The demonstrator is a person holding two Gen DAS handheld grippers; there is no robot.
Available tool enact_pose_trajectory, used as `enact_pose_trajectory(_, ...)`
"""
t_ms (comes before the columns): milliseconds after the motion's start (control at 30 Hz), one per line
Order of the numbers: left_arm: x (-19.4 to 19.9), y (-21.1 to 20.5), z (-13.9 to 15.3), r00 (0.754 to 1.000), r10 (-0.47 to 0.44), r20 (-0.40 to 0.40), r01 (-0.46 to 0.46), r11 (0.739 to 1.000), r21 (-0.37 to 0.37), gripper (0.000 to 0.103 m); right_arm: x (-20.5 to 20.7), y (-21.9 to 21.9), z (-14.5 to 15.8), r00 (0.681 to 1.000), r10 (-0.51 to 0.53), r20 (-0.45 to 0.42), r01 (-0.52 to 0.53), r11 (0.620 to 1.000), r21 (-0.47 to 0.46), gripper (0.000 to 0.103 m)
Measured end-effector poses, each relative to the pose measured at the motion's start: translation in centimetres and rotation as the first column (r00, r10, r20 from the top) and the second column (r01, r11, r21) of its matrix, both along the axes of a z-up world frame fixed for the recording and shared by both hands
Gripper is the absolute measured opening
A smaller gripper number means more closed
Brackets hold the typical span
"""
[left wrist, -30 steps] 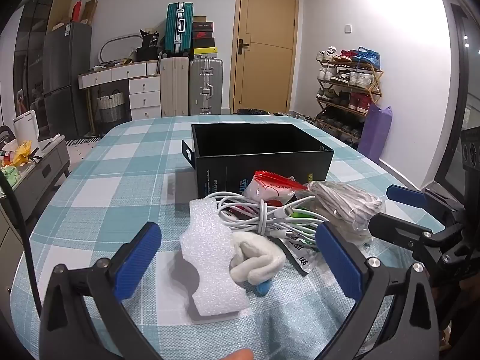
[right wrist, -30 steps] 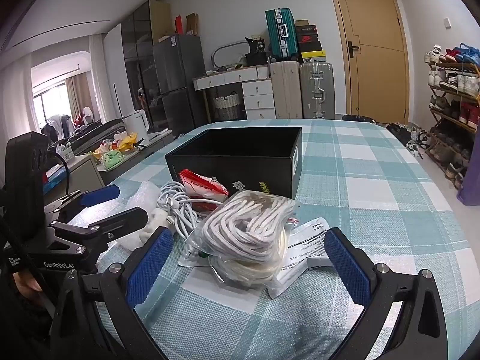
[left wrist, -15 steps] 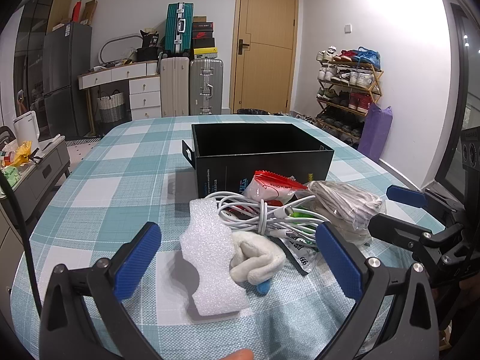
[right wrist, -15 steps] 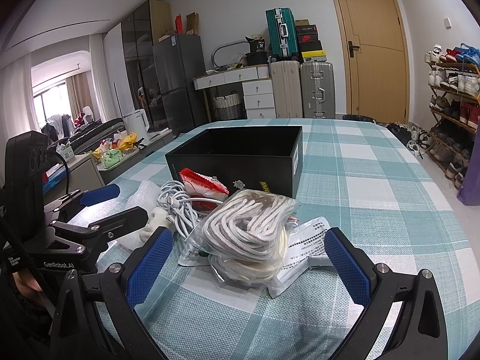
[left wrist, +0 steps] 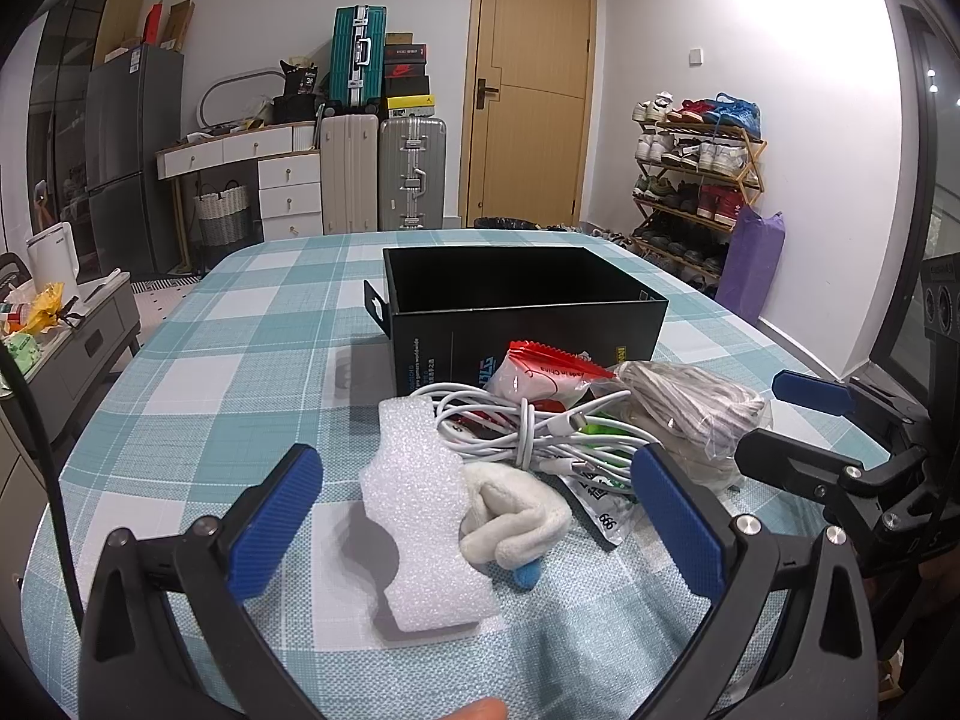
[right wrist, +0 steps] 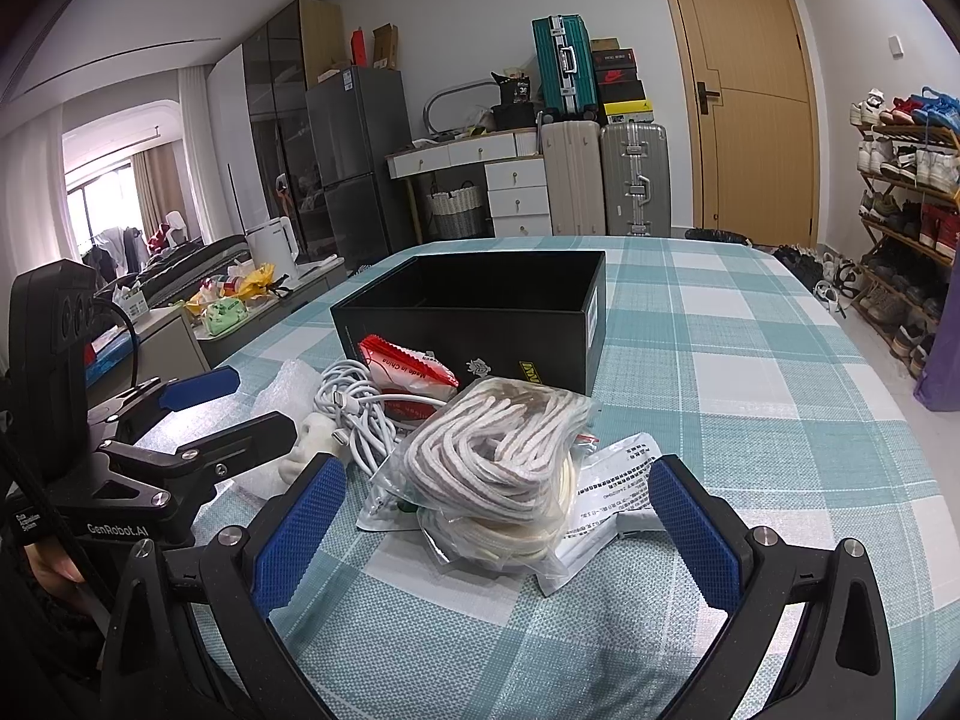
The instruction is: Organize soft objects
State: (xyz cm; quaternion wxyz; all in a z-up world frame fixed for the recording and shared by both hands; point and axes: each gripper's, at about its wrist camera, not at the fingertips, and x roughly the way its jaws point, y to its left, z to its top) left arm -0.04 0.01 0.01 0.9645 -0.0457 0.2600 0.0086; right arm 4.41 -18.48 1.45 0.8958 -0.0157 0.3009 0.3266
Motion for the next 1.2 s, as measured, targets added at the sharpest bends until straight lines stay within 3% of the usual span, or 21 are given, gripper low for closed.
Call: enact_pose_trajectory(1200,0.25,0.07,-0.05,1.0,0.011,-0.016,-0.011,1.0,0.02,0.103,0.01,-0.1,0.0,1.0,-0.004,-0.003,0.004,1.0,-0.007,0.103)
